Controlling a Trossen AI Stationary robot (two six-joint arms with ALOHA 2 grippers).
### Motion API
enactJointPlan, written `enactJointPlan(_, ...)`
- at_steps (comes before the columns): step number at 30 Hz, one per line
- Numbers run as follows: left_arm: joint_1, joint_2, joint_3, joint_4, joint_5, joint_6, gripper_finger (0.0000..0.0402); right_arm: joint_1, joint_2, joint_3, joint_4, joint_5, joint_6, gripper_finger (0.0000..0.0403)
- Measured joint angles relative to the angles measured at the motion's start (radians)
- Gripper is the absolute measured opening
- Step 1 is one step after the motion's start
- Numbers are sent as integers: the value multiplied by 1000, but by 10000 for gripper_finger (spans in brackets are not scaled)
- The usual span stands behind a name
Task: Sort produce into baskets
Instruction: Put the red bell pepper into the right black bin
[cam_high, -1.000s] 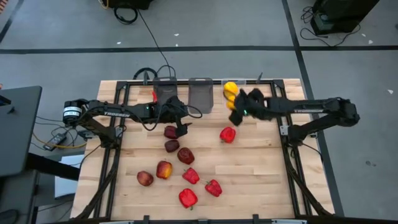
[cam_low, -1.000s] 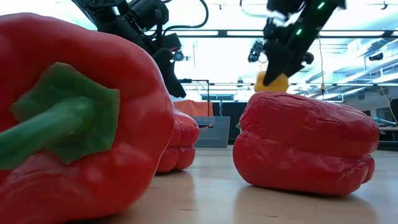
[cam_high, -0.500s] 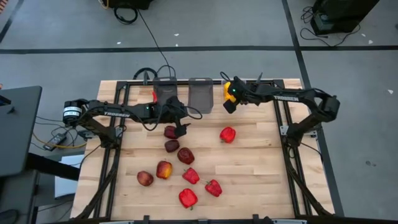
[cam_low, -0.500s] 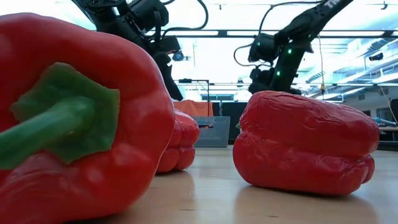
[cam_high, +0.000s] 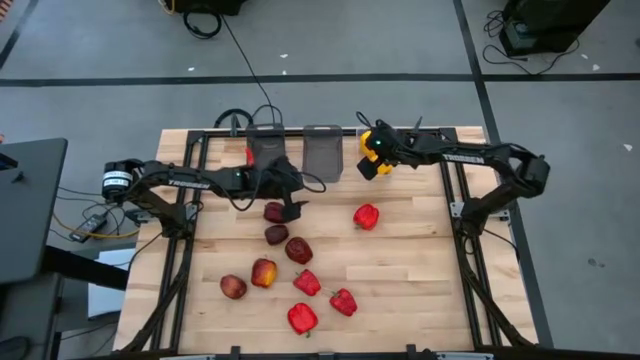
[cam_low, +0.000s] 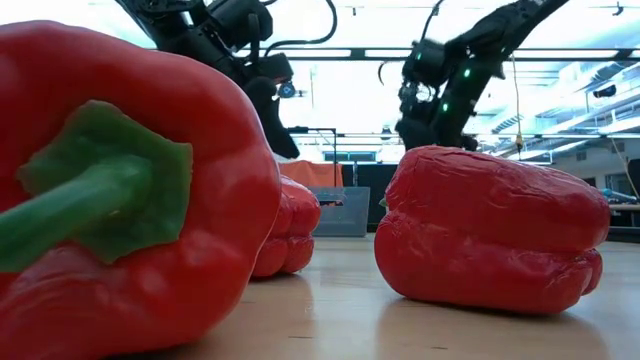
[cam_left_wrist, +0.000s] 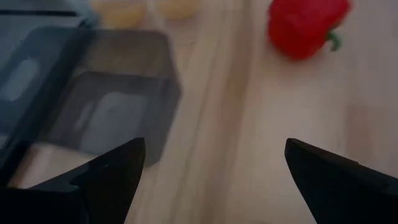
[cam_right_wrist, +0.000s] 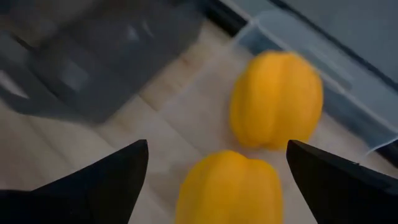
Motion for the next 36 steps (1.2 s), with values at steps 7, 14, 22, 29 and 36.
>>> enactJointPlan(7,-36,85,0,173,116,0,392,75,-177,0,-36,-2,48,392)
enactJointPlan(14,-73,167,0,217,115,0,392,235,-269,0,-194,-4,101,392)
enactJointPlan(22,-121,167,0,160,11,-15,392,495,-232,0,-151,49,189,392)
enactJointPlan(29,-165,122,34,-28,-58,-58,392,641,-136,0,-20,80,180,391)
enactJointPlan(36,-230,113,35,-49,-61,-131,392,693,-28,0,-14,40,164,391)
